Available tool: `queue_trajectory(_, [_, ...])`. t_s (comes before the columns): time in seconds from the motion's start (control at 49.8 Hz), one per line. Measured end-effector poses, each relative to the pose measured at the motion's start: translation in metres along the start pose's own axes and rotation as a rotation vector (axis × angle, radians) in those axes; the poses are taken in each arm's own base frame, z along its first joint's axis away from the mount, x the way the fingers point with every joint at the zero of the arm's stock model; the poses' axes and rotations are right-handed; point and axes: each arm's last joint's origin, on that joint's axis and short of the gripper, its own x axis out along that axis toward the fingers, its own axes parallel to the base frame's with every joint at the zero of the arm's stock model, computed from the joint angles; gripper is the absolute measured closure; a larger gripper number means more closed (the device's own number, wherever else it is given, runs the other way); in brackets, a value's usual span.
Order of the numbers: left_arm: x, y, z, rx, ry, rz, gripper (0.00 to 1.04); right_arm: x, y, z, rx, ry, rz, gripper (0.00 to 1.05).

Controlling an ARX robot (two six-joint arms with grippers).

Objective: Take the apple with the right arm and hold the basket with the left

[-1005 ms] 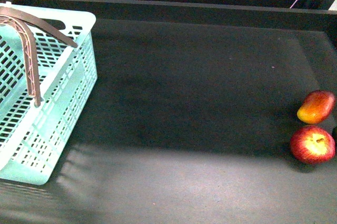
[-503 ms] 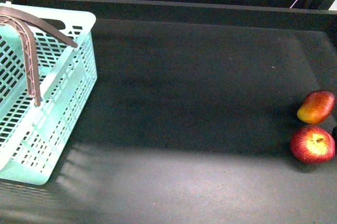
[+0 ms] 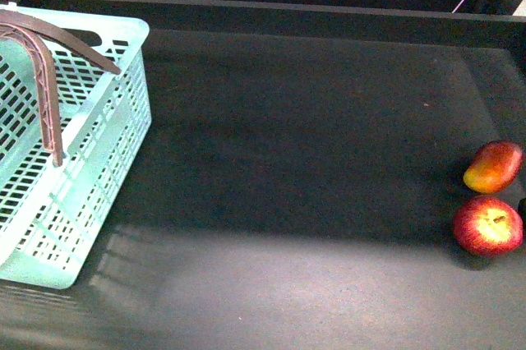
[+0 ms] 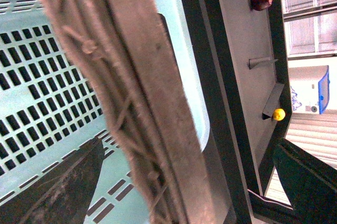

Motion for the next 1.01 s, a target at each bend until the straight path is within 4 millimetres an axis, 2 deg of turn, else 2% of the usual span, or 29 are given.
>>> queue_trajectory(0.161, [0.014,-0.011,0.003,0.003,-0.013,-0.001,0.07,0.0,0.0,0.0,0.0,0.0,0.0,0.09])
queue_trajectory(0.503, [0.025,-0.006,-0.006,0.008,-0.004,0.034,0.09,0.0,0.0,0.0,0.0,0.0,0.0,0.09])
queue_trajectory(0.563, [0.026,-0.004,-0.007,0.007,-0.001,0.04,0.17,0.0,0.0,0.0,0.0,0.0,0.0,0.09])
queue_trajectory(0.744, [0.029,0.001,-0.011,0.001,-0.001,0.096,0.55,0.0,0.0,0.0,0.0,0.0,0.0,0.09])
queue_trajectory(0.884, [0.03,-0.002,-0.009,-0.034,-0.013,0.102,0.83,0.0,0.0,0.0,0.0,0.0,0.0,0.09])
queue_trajectory(0.925, [0.03,-0.003,-0.008,-0.045,-0.013,0.104,0.89,0.0,0.0,0.0,0.0,0.0,0.0,0.09])
queue_trajectory(1.005, [0.029,-0.005,-0.007,-0.029,-0.01,0.106,0.89,0.0,0.0,0.0,0.0,0.0,0.0,0.09])
